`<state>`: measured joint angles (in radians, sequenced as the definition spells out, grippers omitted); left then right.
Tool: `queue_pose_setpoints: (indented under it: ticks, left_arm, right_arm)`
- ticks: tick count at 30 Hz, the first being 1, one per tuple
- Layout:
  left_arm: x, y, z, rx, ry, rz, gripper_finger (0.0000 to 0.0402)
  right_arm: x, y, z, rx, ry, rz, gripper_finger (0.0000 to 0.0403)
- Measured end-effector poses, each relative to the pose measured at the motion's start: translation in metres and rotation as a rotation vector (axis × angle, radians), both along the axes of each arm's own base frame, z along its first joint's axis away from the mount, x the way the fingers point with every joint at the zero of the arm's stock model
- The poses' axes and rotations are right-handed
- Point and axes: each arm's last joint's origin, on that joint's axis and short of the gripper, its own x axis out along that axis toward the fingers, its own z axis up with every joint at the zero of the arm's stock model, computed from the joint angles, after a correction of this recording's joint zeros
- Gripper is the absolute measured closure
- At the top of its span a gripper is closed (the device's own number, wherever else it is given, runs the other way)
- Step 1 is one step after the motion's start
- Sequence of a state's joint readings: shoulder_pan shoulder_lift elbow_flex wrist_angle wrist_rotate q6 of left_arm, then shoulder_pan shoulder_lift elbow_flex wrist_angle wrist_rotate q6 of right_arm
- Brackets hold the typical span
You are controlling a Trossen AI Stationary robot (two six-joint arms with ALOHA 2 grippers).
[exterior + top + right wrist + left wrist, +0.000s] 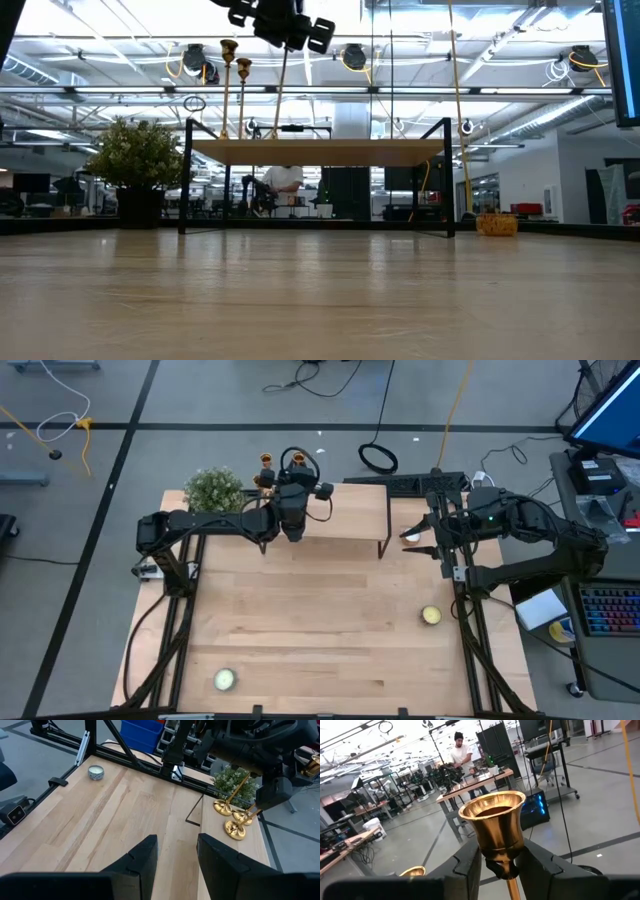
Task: Pick & Place candle stick holders
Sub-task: Put the gold candle holder on the shelf
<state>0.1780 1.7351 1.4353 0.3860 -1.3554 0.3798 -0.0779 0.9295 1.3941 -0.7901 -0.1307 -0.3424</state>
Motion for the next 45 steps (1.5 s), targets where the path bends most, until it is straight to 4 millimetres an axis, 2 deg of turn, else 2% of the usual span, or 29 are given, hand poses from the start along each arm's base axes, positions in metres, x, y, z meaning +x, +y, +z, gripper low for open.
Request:
queue_pose_setpoints:
  ticks: [5, 16, 31, 45]
  left_arm:
    - [0.0, 0.0, 0.0, 0.0, 0.002, 0.004, 0.0283]
    - [-0.001, -0.005, 0.0, -0.006, 0.025, 0.062, 0.0219]
    - [-0.003, -0.019, 0.016, 0.015, 0.065, 0.064, 0.0217]
    - [-0.005, -0.02, 0.02, 0.008, 0.096, 0.095, 0.0217]
  right_arm:
    - [0.0, 0.0, 0.0, 0.0, 0.0, 0.0, 0.0273]
    - [0.0, 0.0, 0.0, 0.0, 0.0, 0.0, 0.0273]
    - [0.0, 0.0, 0.0, -0.001, 0.0, 0.001, 0.0273]
    - [0.0, 0.0, 0.0, 0.0, 0.0, 0.001, 0.0273]
